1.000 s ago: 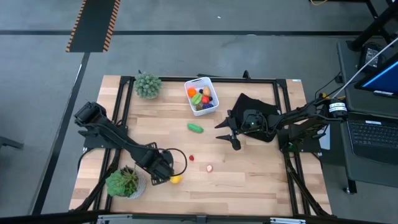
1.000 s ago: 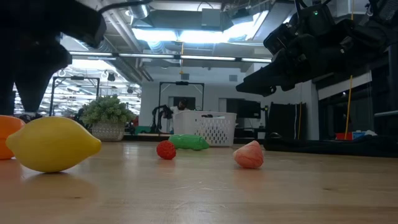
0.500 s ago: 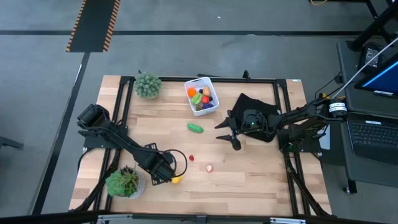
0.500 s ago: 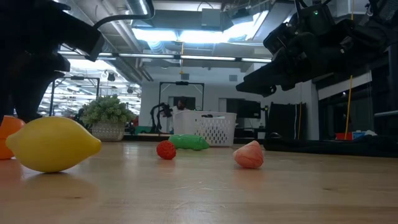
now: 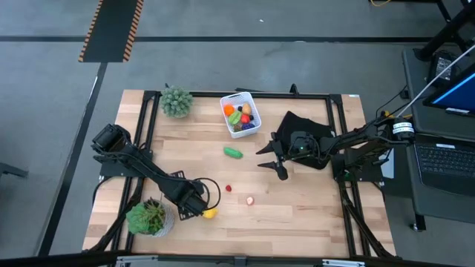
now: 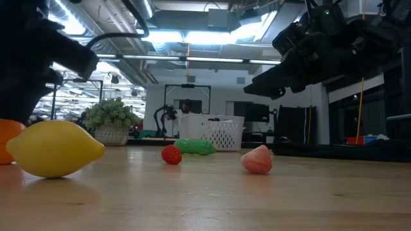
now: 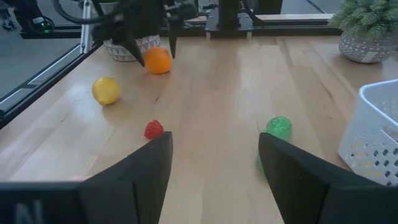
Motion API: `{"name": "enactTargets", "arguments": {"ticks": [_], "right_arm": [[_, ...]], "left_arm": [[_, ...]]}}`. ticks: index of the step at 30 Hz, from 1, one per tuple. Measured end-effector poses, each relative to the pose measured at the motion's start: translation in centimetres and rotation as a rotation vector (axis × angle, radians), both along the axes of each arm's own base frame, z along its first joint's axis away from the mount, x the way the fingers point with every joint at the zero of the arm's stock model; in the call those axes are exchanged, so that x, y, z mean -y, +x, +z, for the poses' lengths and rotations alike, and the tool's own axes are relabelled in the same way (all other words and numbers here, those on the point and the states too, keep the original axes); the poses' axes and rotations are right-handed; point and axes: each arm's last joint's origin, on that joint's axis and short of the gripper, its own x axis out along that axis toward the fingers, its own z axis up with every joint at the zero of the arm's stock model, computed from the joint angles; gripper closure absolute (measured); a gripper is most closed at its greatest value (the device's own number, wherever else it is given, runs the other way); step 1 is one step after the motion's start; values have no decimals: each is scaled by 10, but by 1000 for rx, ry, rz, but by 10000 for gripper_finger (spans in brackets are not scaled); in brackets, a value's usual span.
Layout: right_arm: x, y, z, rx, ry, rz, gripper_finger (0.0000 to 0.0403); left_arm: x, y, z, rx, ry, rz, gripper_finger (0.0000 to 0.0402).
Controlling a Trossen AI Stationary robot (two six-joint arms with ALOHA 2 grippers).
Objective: Pick and placing Produce into tupperware
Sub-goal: Put the orange into the basket
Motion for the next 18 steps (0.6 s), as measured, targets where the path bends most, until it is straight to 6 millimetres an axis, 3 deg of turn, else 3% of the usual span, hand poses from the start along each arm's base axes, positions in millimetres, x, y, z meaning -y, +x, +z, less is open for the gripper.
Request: {"name": "enactTargets", "arguments": {"ticks": [18], "right_arm": [[-2, 0, 1, 9, -5, 11, 163]], "left_arm": [[-2, -3, -12, 22, -17, 50, 117]]}}
